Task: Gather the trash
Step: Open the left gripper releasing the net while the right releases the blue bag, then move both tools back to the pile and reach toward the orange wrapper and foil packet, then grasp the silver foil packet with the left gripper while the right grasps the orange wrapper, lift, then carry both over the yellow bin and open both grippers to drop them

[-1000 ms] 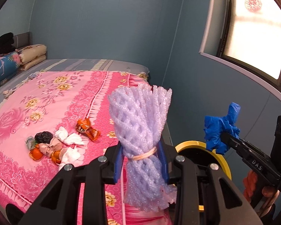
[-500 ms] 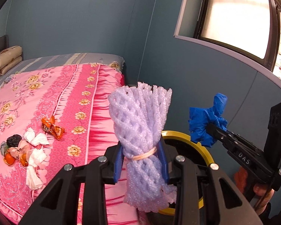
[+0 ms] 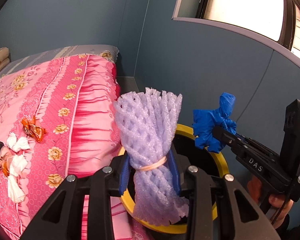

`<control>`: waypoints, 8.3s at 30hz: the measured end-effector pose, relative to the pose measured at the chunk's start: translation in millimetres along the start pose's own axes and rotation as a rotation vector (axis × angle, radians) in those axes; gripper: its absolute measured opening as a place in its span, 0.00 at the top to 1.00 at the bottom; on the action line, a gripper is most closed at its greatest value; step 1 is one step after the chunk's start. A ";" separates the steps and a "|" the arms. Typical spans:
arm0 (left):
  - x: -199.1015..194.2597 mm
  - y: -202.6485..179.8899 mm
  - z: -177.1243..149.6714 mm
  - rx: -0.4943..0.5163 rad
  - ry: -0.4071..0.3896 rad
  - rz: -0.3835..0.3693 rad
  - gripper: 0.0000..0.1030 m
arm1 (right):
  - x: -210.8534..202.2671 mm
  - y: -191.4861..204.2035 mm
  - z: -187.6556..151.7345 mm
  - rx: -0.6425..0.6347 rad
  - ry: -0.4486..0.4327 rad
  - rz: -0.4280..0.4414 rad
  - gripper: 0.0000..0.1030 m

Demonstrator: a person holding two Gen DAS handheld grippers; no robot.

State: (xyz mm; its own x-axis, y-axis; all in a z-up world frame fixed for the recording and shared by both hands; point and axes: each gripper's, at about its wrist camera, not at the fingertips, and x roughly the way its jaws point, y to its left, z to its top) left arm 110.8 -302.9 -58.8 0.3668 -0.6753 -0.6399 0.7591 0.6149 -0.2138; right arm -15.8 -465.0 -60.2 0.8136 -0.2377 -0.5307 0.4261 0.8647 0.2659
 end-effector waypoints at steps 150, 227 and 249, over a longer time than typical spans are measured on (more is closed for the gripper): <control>-126.2 438.0 -95.7 -0.626 -0.045 0.519 0.77 | 222.7 304.9 -8.9 -0.293 0.377 0.284 0.74; 19.3 31.4 -6.6 0.000 0.079 0.077 0.77 | 45.2 -15.0 -18.7 0.146 0.210 -0.017 0.72; 17.0 37.7 -13.6 -0.024 0.074 0.072 0.33 | 45.0 -30.6 -25.0 0.178 0.197 -0.051 0.45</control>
State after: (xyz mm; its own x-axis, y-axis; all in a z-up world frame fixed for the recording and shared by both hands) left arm 138.3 -285.6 -87.8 0.3790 -0.5975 -0.7066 0.7184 0.6713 -0.1824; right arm -2.1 -491.1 -112.3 0.7041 -0.1729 -0.6887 0.5416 0.7581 0.3633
